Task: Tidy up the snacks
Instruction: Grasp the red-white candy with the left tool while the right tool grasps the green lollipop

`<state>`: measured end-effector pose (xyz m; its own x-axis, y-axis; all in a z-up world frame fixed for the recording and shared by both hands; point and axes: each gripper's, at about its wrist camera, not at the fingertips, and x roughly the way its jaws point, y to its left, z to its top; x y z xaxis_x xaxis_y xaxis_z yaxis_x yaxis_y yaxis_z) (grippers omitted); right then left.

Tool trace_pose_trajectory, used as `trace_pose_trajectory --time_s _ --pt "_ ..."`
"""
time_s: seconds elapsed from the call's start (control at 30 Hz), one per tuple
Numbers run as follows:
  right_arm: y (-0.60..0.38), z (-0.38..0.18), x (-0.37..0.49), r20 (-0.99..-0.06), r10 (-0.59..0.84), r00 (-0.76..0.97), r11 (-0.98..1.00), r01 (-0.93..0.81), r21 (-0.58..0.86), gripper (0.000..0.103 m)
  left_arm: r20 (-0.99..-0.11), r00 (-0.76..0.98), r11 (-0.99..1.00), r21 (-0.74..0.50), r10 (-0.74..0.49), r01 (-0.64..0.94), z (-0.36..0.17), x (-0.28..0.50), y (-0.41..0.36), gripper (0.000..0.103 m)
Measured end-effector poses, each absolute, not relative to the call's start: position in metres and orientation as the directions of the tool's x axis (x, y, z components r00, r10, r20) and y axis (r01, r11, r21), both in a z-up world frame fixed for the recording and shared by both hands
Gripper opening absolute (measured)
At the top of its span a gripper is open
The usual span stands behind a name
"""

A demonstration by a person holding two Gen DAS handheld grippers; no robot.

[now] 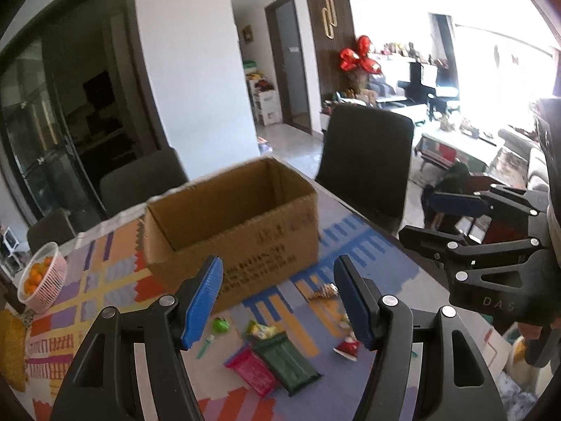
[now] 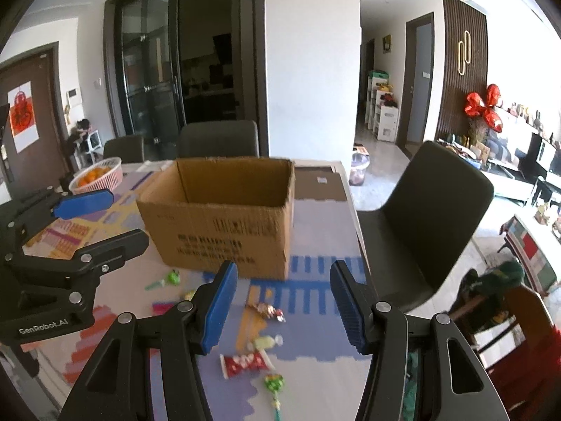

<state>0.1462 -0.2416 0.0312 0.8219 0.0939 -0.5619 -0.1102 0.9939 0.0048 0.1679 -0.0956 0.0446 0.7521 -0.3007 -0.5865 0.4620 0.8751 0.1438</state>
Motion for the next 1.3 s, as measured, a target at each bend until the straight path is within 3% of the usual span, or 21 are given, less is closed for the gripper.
trace_pose_trajectory --time_s 0.57,0.83,1.3 --pt "-0.246 -0.052 0.116 -0.73 0.092 0.677 0.994 -0.107 0.027 0.056 -0.703 0.619 0.749 0.185 -0.351 0.636 -0.024 0.155 -0.122 0.065" --pt "-0.244 -0.082 0.12 -0.782 0.097 0.615 0.993 -0.112 0.035 0.056 -0.773 0.512 0.683 0.144 -0.374 0.716 -0.061 0.167 -0.13 0.064" --pt "-0.242 -0.116 0.137 -0.828 0.142 0.543 0.988 -0.132 0.083 0.051 -0.828 0.383 0.644 0.035 -0.409 0.764 -0.098 0.188 -0.144 0.048"
